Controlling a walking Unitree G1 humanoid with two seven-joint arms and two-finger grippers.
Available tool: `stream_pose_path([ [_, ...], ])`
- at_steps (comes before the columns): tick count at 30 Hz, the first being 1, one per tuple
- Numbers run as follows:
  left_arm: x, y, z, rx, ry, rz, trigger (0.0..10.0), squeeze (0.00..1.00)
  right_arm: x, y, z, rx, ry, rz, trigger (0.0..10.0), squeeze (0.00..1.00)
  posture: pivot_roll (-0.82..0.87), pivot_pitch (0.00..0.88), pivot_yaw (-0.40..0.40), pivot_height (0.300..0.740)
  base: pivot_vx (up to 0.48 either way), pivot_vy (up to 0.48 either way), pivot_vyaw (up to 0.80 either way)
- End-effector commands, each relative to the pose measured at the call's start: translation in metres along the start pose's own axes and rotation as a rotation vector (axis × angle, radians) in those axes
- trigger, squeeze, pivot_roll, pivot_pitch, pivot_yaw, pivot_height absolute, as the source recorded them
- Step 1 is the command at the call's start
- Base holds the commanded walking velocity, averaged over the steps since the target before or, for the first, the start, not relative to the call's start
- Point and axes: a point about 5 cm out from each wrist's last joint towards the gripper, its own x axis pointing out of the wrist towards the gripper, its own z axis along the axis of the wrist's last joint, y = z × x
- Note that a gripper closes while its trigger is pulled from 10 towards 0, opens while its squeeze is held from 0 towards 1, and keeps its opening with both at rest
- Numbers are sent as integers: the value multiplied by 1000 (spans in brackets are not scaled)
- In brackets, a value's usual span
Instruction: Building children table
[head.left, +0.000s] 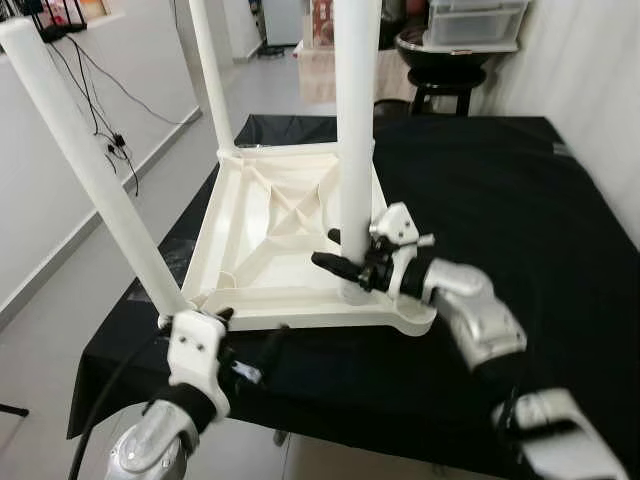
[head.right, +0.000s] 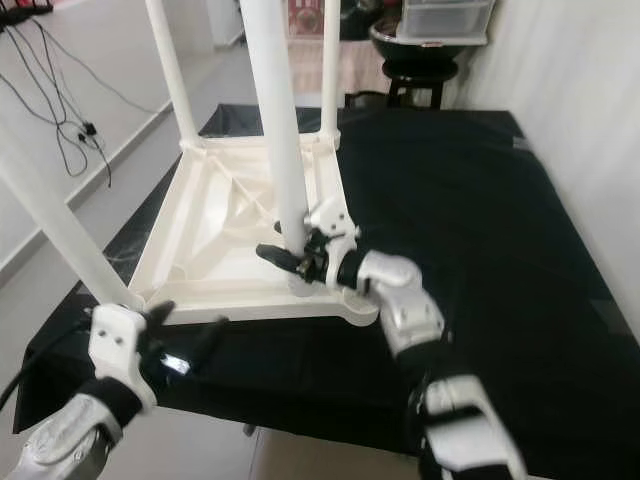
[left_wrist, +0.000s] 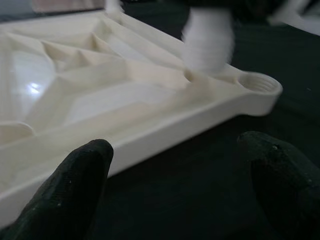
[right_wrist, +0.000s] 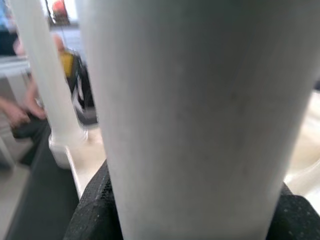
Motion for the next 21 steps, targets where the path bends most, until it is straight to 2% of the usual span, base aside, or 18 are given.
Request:
stream_pose_path([
  [1,-6,-5,3,8,11,-14,10000,0,-4,-3,10,65,-70,72,10000,0,-4,201,16,740,0,0,0],
  [2,-6,-5,3,8,11,-14,10000,0,-4,-3,10,65,-70,72,10000,0,-4,201,16,740,0,0,0],
  [3,-11,-6,6,4,4,0,10000,0,-12,-4,15,67,-83,130,10000,0,1,221,14,740,0,0,0],
  [7,-14,-7,8,8,0,8,10000,0,-15,-3,17,61,-82,152,10000,0,5,240,15,740,0,0,0],
  [12,-25,-1,14,-7,-22,106,10000,0,-26,4,24,48,-101,238,10000,0,20,288,34,740,0,-480,0],
  [21,-32,-2,15,-39,-14,86,10000,0,-27,14,28,10,-113,336,10000,0,23,298,47,740,0,0,0],
])
